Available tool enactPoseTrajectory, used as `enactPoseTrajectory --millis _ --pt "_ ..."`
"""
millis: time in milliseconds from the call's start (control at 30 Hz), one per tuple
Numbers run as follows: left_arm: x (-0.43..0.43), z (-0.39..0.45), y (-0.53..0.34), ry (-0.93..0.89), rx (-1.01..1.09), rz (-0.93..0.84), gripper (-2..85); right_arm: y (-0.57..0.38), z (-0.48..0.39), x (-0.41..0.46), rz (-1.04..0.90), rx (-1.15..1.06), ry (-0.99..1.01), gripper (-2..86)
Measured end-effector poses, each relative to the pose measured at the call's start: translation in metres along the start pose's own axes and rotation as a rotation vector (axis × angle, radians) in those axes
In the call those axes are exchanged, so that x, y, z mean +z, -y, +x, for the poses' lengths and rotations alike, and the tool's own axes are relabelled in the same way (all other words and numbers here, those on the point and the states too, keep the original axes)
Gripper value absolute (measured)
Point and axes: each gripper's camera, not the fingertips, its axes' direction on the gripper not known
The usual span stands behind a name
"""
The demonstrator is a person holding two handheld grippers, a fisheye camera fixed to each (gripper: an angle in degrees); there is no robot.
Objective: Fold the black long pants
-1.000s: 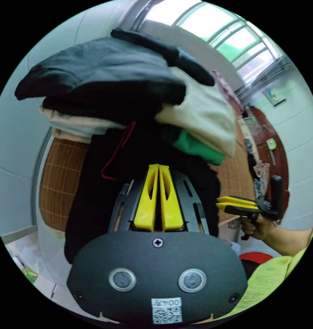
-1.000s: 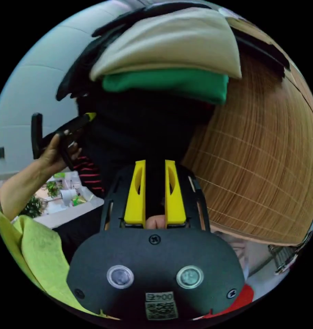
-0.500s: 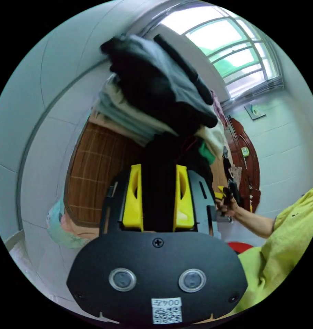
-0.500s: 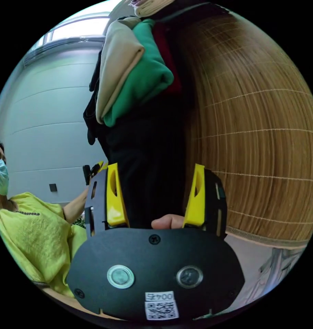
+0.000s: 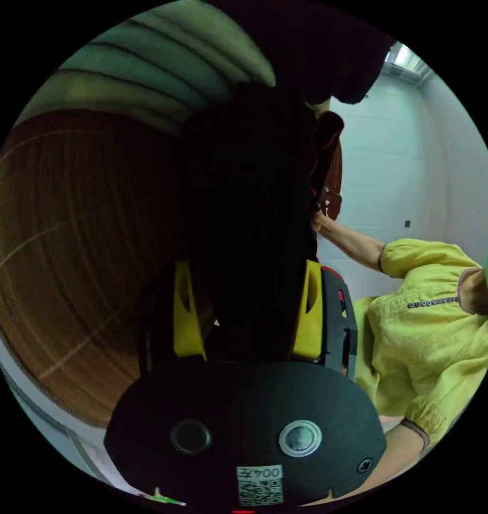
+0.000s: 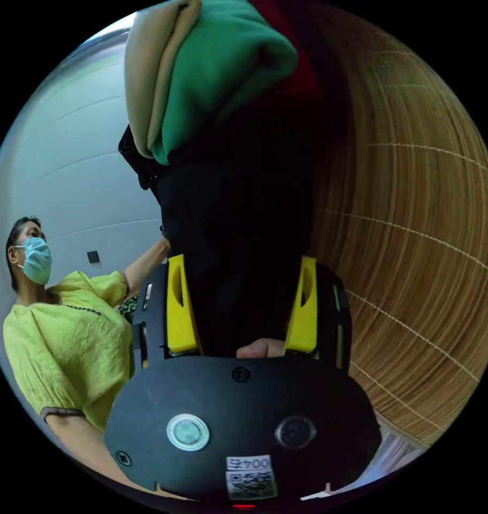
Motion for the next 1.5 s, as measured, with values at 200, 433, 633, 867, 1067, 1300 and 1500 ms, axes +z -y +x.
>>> enactPoseTrajectory --millis 200,433,633,867,1067,1300,1500 --pt "0.003 -0.009 0.033 -0.087 0.002 -0.044 25.1 0.002 0.018 0.005 -0.004 -0.043 0.052 24.1" --pt "0.003 -0.007 0.038 -0.100 0.024 0.018 24.8 -0.003 0.043 0.016 0.030 -0.087 0.206 21.4" --pt "0.001 -0.002 0.019 -0.092 -0.009 0.128 24.0 -0.013 0.034 0.022 0.047 -0.114 0.216 20.7" --pt "-0.033 -0.007 -0.021 -0.068 -0.054 0.147 24.4 0.002 -0.009 0.085 -0.010 -0.187 0.242 19.6" --pt "-0.090 -0.011 -0.027 0.049 -0.061 0.134 24.5 0.029 -0.064 0.141 -0.105 -0.246 0.168 19.0" --pt "-0.089 0.009 -0.039 0.199 -0.109 0.099 22.7 -0.033 -0.094 0.095 0.004 -0.208 -0.008 16.5" --pt "-0.118 0.104 -0.108 0.324 -0.052 0.513 14.5 -0.101 -0.181 0.060 0.232 -0.329 -0.286 5.5"
